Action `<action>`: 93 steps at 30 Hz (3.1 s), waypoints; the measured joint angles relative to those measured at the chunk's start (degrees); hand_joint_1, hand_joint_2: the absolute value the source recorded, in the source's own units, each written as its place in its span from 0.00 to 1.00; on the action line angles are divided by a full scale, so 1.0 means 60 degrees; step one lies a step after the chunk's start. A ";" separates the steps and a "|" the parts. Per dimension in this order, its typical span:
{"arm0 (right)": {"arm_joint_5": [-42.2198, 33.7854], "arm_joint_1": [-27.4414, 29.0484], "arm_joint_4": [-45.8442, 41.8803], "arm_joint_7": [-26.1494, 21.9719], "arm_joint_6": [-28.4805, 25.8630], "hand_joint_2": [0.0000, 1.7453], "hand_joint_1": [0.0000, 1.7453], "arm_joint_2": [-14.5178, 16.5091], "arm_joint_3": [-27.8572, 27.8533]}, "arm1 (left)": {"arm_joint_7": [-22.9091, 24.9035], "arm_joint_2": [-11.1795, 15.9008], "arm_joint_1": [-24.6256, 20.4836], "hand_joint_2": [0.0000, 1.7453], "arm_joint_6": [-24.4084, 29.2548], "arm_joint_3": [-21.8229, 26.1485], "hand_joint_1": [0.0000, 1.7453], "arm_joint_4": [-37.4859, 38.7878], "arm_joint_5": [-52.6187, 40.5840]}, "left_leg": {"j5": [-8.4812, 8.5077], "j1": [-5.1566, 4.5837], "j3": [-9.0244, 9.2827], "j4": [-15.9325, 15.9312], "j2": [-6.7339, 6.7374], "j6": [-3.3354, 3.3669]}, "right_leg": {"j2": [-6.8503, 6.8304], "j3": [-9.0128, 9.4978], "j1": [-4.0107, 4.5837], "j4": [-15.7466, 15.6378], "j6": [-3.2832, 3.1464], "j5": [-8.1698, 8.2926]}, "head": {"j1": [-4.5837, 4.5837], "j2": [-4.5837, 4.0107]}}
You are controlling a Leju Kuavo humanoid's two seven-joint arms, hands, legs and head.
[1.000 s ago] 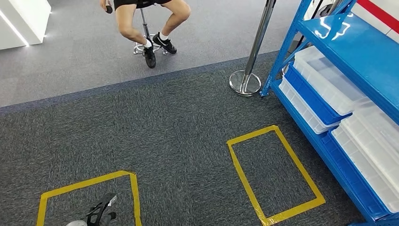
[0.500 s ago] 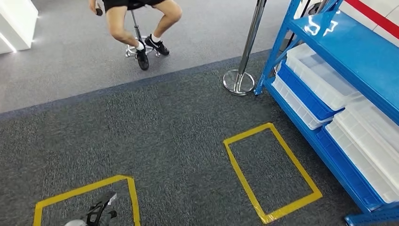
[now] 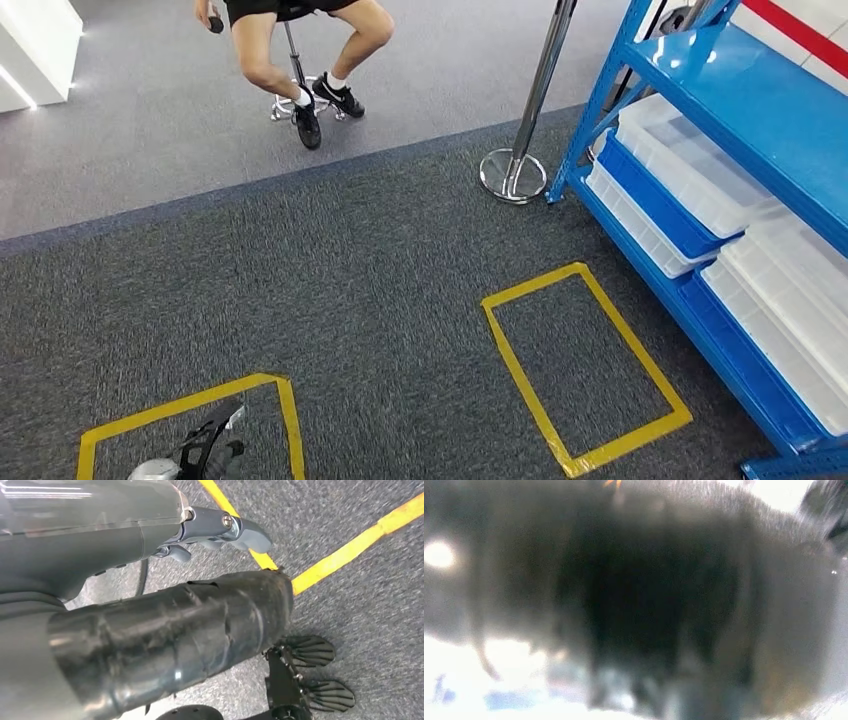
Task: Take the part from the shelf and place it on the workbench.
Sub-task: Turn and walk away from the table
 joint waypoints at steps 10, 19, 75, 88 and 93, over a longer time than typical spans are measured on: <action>0.0016 -0.0008 0.0001 -0.0032 0.0011 0.00 0.00 0.0106 -0.0004 | 0.0001 0.0134 -0.0001 0.00 -0.0046 -0.0026 0.00 -0.0029 0.0036 | -0.0196 0.0261 -0.1327 0.1994 0.0000 -0.0515 | 0.0042 0.0875 -0.0289 -0.0495 0.0168 -0.0364 | 0.0000 -0.0002; 0.0035 -0.0105 -0.0007 -0.0027 0.0086 0.00 0.00 0.0146 -0.0007 | -0.0083 0.0240 -0.0038 0.00 -0.0144 -0.0072 0.00 -0.0039 0.0077 | 0.0162 0.0232 -0.0193 0.0073 -0.0064 -0.0053 | 0.0036 0.0883 -0.0352 0.0331 0.0651 -0.0926 | 0.0039 0.0000; -0.0022 -0.0077 0.0030 0.0224 0.0388 0.00 0.00 0.0197 -0.0403 | -0.0070 0.0487 -0.0073 0.00 -0.0455 -0.0566 0.00 -0.0066 0.0516 | 0.0143 0.0250 -0.1560 0.0846 -0.0386 -0.0502 | 0.1100 0.1663 -0.0284 -0.0282 0.0123 -0.1070 | 0.0118 -0.0001; -0.0010 -0.0144 0.0044 0.0237 0.0524 0.00 0.00 0.0210 -0.0457 | -0.0110 0.0555 -0.0223 0.00 -0.0425 -0.0756 0.00 -0.0062 0.0894 | 0.0582 0.0178 -0.0290 -0.0103 0.0408 -0.0078 | -0.0042 -0.0219 -0.0294 0.1370 0.0600 -0.1395 | 0.0203 0.0002; -0.0007 -0.0185 0.0031 0.0249 0.0526 0.00 0.00 0.0167 -0.0492 | -0.0091 0.0533 -0.0244 0.00 -0.0437 -0.0808 0.00 -0.0062 0.0991 | 0.0266 0.0112 0.0158 -0.0037 0.0822 -0.0258 | -0.0510 0.0017 -0.0055 -0.0105 0.0201 -0.0067 | 0.0217 0.0000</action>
